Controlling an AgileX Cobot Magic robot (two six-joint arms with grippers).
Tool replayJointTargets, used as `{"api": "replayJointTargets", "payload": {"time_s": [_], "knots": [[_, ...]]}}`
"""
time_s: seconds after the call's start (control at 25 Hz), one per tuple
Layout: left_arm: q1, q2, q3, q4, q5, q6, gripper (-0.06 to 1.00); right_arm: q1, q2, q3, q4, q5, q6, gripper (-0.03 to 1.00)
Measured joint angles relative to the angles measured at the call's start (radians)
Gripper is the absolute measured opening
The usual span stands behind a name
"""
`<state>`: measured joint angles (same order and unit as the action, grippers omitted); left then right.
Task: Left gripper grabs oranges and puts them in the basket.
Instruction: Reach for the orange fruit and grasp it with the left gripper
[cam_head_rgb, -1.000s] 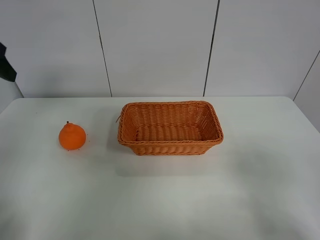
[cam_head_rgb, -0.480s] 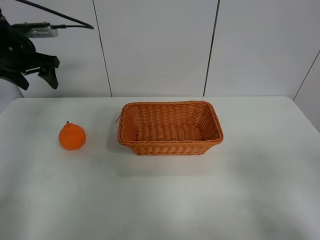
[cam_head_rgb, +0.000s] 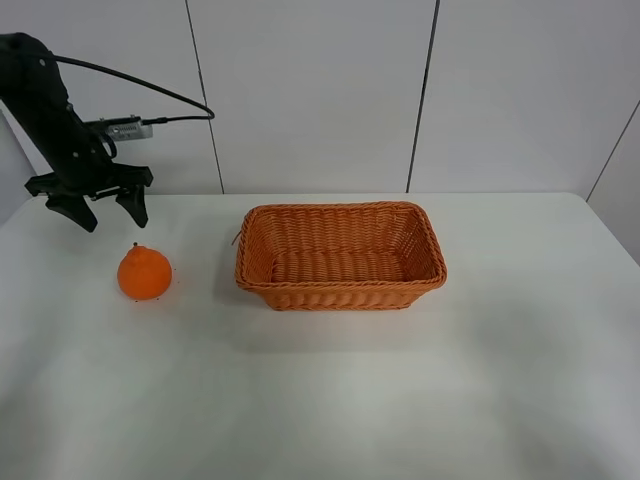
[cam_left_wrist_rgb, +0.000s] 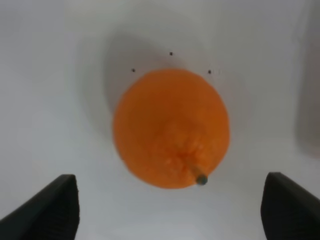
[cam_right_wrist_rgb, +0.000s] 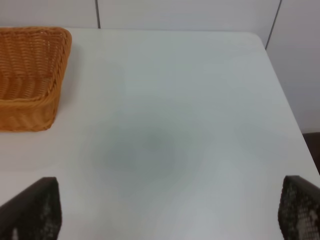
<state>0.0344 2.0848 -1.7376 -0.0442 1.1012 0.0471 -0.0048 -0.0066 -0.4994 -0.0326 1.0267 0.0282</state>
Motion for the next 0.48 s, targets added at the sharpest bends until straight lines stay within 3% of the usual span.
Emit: {"api": "replayJointTargets", "payload": {"time_s": [0.48], "knots": [[0.000,0.087,0.000,-0.016,-0.064,0.006,0.85,0.000,0.000,0.000,0.000,0.000,0.000,0.69]]}}
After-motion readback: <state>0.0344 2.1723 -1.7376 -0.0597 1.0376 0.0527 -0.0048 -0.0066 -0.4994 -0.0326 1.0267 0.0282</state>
